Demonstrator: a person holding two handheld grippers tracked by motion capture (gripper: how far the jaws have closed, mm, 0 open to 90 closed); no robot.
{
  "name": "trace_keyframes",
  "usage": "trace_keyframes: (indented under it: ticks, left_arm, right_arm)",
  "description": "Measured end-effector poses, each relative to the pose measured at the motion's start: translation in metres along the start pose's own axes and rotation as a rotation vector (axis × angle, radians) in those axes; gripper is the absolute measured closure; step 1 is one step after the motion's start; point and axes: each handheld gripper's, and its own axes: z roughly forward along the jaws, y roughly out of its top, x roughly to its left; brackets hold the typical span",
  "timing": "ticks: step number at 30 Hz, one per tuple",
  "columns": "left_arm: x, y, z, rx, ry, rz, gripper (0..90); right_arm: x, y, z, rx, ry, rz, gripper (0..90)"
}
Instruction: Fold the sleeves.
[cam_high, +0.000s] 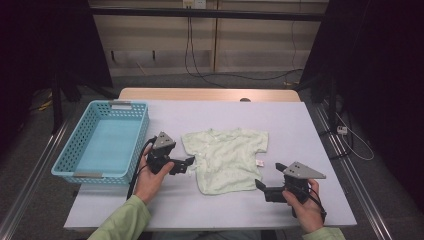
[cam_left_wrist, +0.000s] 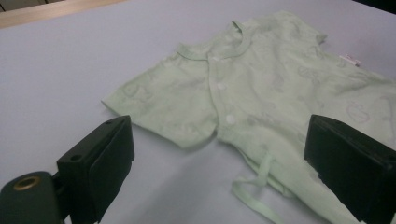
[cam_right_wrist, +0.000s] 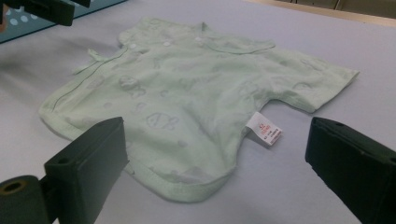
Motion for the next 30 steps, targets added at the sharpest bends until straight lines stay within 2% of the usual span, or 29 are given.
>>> trace_keyframes:
  ticks: [2,4,7,11,13,15,20,22,24,28,30]
  left_arm:
    - [0.001,0.003,0.003,0.003,0.014,0.011,8.6]
    - [0.002,0.006,0.005,-0.01,0.023,0.001,8.0]
    - [0.006,0.012,0.011,0.023,0.0,-0.013,6.1]
    - [0.009,0.017,0.019,0.049,0.026,-0.026,5.7]
    - [0.014,0.019,0.023,0.057,0.004,-0.063,5.6]
    - [0.017,0.02,0.027,0.052,-0.006,-0.06,5.1]
    - [0.024,0.024,0.035,0.067,0.023,-0.064,5.0]
    - [0.029,0.026,0.037,0.059,0.03,-0.086,5.2]
    - [0.035,0.025,0.04,0.061,0.039,-0.112,8.4]
    - [0.041,0.024,0.043,0.08,0.07,-0.112,13.4]
    - [0.044,0.023,0.045,0.09,0.062,-0.118,18.5]
  right_arm:
    - [0.0,0.0,-0.001,-0.006,0.004,0.0,5.0]
    - [-0.001,0.0,-0.001,-0.01,0.005,0.0,5.0]
    - [-0.001,0.0,0.0,-0.008,0.01,-0.005,5.2]
    - [-0.001,0.0,0.0,-0.006,0.014,-0.012,5.4]
    - [-0.001,0.0,0.0,-0.003,0.015,-0.012,5.4]
    - [-0.002,0.0,0.001,-0.003,0.017,-0.014,5.4]
    - [-0.001,0.0,0.002,0.002,0.027,-0.013,5.4]
    - [-0.001,0.0,0.003,0.006,0.032,-0.018,5.4]
    - [0.0,0.0,0.004,0.009,0.037,-0.016,5.4]
    - [0.002,0.0,0.006,0.016,0.051,-0.025,5.5]
    - [0.001,0.0,0.006,0.023,0.052,-0.025,5.5]
